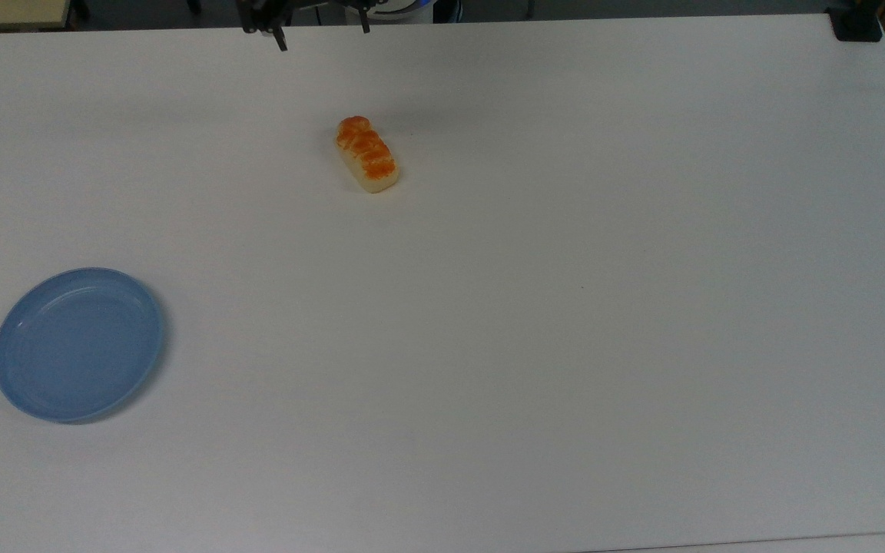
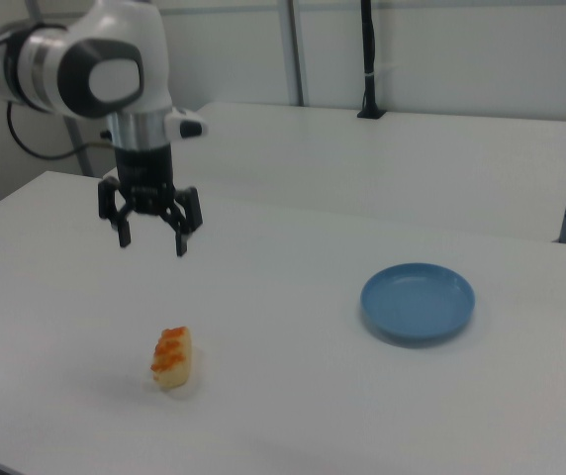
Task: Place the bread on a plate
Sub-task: 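Move the open gripper down over the orange-topped bread roll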
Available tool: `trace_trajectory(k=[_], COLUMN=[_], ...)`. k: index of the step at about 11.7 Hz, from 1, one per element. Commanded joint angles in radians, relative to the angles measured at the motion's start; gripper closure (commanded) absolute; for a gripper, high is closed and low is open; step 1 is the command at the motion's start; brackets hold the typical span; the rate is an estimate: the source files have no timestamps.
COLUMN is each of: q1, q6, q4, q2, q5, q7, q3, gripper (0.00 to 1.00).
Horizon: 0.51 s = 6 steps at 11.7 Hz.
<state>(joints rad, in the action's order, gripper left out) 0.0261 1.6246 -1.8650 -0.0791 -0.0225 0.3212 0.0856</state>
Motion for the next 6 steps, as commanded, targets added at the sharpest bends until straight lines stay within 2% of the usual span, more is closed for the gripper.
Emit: trace_trajectory(k=[1,4,6], q1=[-0.041,-0.058,-0.068], q6=[0.040,0.049,0.113], q4=[-0.123,-0.192,-0.239], q2=[-0.045,-0.045,-0.044], q5=[-0.002,0.027,0.033], q7=[0.174,0.410,0.447], q3=[-0.012,-0.012,-0.012], gripper=[0.00,0.00,0.01])
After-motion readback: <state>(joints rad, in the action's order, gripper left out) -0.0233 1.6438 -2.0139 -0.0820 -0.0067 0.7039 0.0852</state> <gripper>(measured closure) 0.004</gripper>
